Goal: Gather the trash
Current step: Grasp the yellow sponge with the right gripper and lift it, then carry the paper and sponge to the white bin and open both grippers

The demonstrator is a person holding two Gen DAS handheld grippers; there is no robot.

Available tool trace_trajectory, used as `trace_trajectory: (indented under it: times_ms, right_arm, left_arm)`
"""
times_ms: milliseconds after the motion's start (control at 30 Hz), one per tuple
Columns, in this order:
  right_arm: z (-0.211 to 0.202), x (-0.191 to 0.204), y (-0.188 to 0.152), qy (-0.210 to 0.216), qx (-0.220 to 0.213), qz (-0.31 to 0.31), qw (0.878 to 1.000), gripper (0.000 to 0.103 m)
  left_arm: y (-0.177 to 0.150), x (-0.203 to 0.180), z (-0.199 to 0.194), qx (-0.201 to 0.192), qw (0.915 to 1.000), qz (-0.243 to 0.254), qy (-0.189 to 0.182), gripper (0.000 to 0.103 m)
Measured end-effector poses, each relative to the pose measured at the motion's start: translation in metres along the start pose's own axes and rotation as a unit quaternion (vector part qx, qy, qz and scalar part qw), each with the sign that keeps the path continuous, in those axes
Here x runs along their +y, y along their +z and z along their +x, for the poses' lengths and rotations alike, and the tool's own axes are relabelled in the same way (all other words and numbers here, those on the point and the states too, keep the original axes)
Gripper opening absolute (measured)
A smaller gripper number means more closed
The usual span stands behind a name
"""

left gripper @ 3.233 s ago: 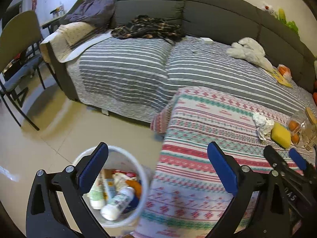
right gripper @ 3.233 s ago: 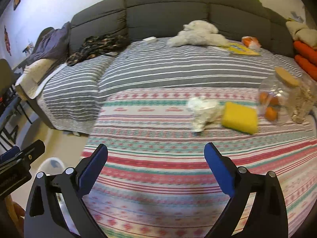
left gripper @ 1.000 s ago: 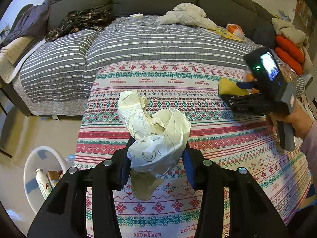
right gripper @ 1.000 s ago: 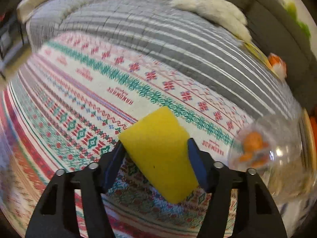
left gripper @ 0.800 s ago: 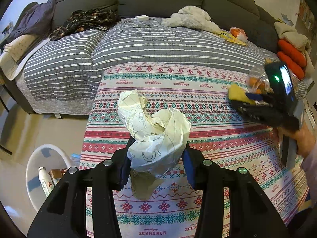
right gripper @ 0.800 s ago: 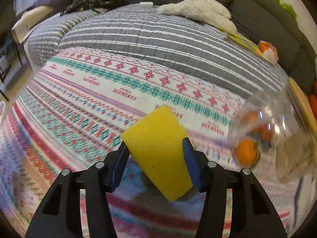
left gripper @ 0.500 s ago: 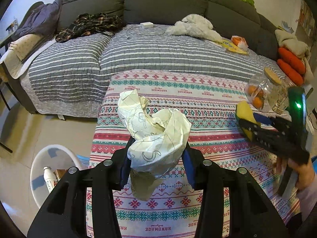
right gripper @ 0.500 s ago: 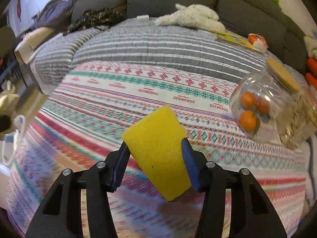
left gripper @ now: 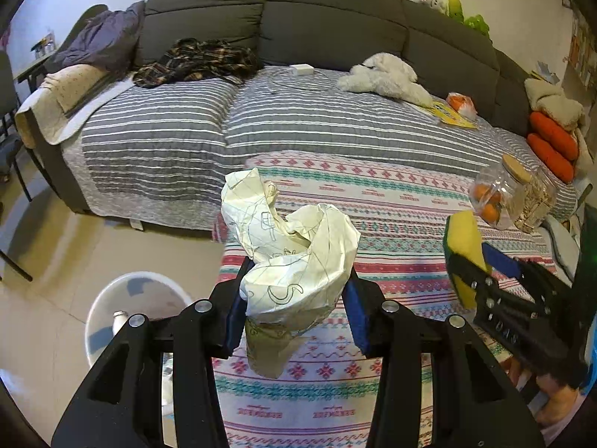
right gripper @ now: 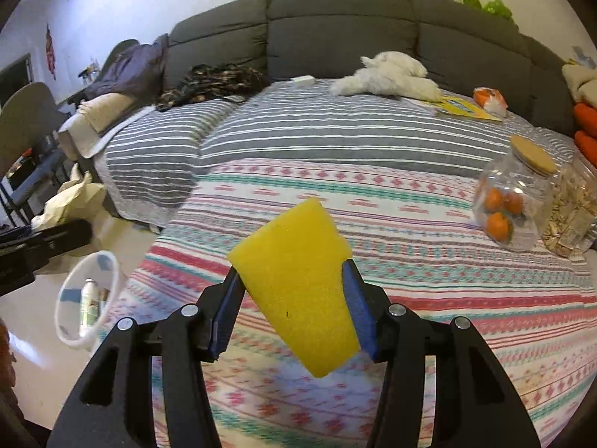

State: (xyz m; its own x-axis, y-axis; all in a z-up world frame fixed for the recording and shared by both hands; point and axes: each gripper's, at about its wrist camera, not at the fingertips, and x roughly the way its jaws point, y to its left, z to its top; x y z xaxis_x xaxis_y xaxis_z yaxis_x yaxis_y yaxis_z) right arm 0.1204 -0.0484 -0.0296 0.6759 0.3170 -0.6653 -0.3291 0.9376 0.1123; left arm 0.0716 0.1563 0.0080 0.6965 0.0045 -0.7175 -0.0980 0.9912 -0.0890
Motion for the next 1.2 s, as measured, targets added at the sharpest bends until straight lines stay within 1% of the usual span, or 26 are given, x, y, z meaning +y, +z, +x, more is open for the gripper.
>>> trace_trajectory:
  times_ms: [233, 467, 667, 733, 933, 1033, 1100, 1133, 1167, 1200]
  right_arm:
    - [0.0, 0.045, 0.001, 0.033, -0.005, -0.013, 0.999, 0.053]
    - [0.002, 0.082, 0.003, 0.061, -0.005, -0.027, 0.998, 0.053]
    - [0.005, 0.106, 0.003, 0.082, 0.0, -0.033, 0.996, 0.053]
    - [0.003, 0.112, 0.003, 0.089, 0.0, -0.034, 0.995, 0.053]
    - [0.004, 0.13, 0.003, 0.111, 0.003, -0.031, 0.993, 0.053]
    - [0.009, 0.142, 0.002, 0.122, 0.01, -0.031, 0.992, 0.053]
    - [0.012, 0.15, 0.001, 0.127, 0.014, -0.031, 0.991, 0.053]
    - [0.013, 0.153, 0.001, 0.13, 0.016, -0.031, 0.991, 0.053]
    - [0.014, 0.156, 0.001, 0.133, 0.018, -0.03, 0.99, 0.053]
    - [0.015, 0.159, 0.002, 0.136, 0.019, -0.03, 0.99, 0.053]
  left_arm:
    - [0.0, 0.029, -0.013, -0.01, 0.9996, -0.018, 0.018, 0.043]
    - [-0.002, 0.062, -0.027, -0.018, 0.9984, -0.04, 0.036, 0.043]
    - [-0.004, 0.099, -0.038, -0.022, 0.9958, -0.065, 0.061, 0.043]
    - [-0.005, 0.118, -0.039, -0.02, 0.9939, -0.083, 0.07, 0.043]
    - [-0.012, 0.169, -0.03, 0.01, 0.9876, -0.132, 0.084, 0.044]
    - [-0.015, 0.185, -0.019, 0.031, 0.9852, -0.157, 0.06, 0.046]
    - [-0.017, 0.191, -0.008, 0.053, 0.9835, -0.167, 0.044, 0.051]
    - [-0.019, 0.192, -0.006, 0.061, 0.9829, -0.169, 0.043, 0.059]
    - [-0.021, 0.192, -0.004, 0.068, 0.982, -0.17, 0.046, 0.063]
    - [-0.021, 0.193, -0.004, 0.07, 0.9815, -0.171, 0.051, 0.063]
